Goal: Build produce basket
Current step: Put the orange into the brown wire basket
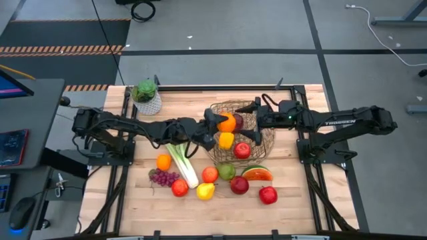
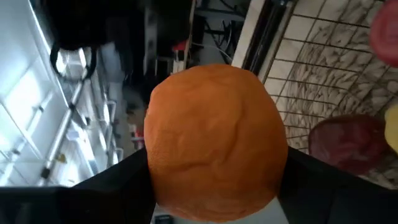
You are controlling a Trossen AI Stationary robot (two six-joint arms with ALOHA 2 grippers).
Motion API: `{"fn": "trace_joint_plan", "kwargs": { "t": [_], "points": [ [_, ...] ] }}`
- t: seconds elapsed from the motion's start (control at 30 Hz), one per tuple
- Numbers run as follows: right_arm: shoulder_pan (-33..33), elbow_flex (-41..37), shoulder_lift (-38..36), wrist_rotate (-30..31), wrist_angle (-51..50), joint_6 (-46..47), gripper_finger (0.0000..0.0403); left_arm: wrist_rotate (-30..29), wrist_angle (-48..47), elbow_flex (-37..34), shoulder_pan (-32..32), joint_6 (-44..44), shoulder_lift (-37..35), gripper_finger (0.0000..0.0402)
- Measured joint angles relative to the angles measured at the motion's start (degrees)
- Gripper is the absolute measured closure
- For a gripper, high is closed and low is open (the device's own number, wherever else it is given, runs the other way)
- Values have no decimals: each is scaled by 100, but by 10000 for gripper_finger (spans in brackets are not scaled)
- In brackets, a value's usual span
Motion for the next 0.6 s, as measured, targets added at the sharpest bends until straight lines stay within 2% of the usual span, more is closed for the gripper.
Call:
{"fn": "trace_joint_plan", "kwargs": {
  "t": [0.27,0.6],
  "points": [
    [207,4,338,254,430,-293,3,-272,147,-2,9,748,183,129],
    [210,-1,549,551,551,-262,3,-271,199,-2,-23,974,187,129]
  ]
}}
